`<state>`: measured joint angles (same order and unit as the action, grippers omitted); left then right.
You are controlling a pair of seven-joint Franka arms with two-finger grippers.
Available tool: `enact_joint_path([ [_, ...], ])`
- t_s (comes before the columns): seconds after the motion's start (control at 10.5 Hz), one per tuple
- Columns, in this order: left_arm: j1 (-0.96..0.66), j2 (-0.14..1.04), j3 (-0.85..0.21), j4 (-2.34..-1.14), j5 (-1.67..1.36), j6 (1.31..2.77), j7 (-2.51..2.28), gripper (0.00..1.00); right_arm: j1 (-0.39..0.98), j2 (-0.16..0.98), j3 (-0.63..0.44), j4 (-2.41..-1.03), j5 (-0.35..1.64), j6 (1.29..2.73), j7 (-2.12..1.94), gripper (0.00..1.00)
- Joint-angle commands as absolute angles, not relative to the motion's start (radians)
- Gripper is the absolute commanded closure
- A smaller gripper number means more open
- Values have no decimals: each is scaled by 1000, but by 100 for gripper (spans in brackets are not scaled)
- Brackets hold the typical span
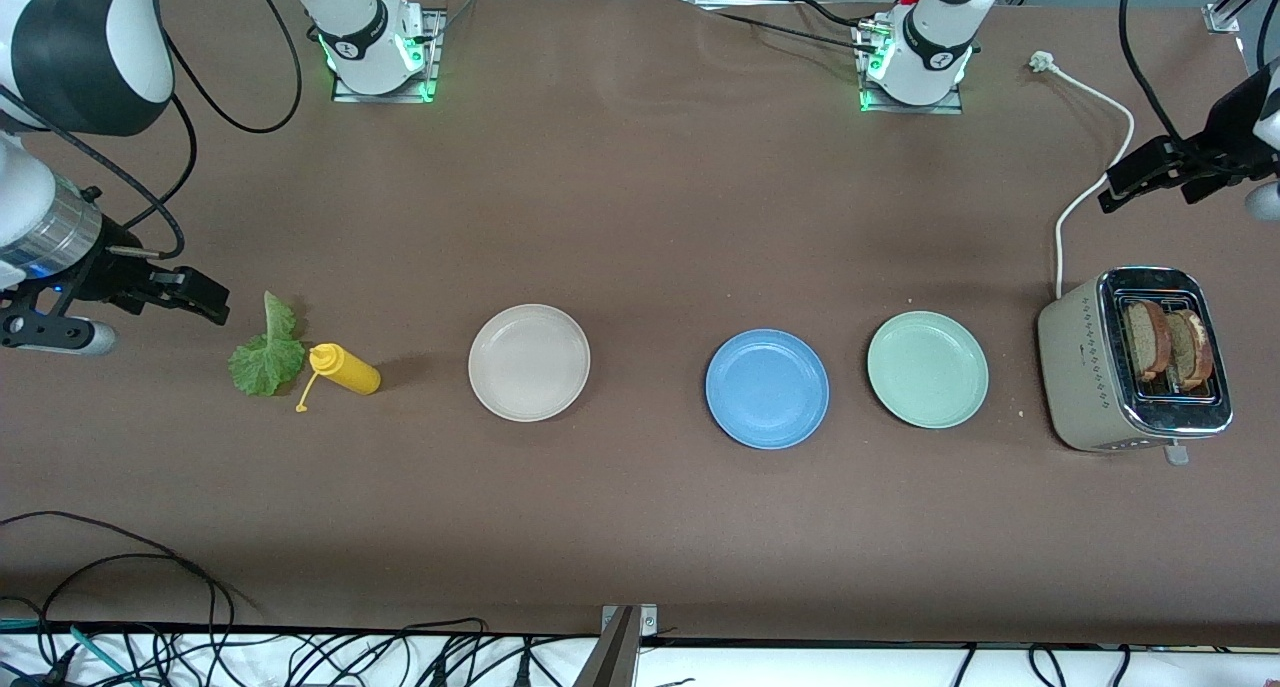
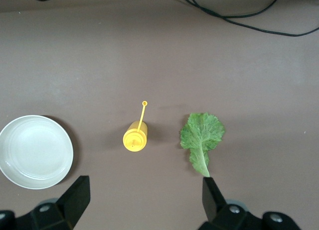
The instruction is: Make sandwich in blue plate with both arms
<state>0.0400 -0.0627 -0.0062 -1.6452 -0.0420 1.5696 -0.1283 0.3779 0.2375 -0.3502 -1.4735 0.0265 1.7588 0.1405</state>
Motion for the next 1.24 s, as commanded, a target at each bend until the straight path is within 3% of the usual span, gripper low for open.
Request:
enact_joint_path([
  [0.0, 43, -60, -9, -1620, -18, 1546, -113, 0, 385, 232, -351, -1454, 9, 1732, 158, 0],
  [1.14, 48, -57, -2, -1620, -17, 1545, -113, 0, 396, 235, -350, -1460, 15, 1738, 158, 0],
])
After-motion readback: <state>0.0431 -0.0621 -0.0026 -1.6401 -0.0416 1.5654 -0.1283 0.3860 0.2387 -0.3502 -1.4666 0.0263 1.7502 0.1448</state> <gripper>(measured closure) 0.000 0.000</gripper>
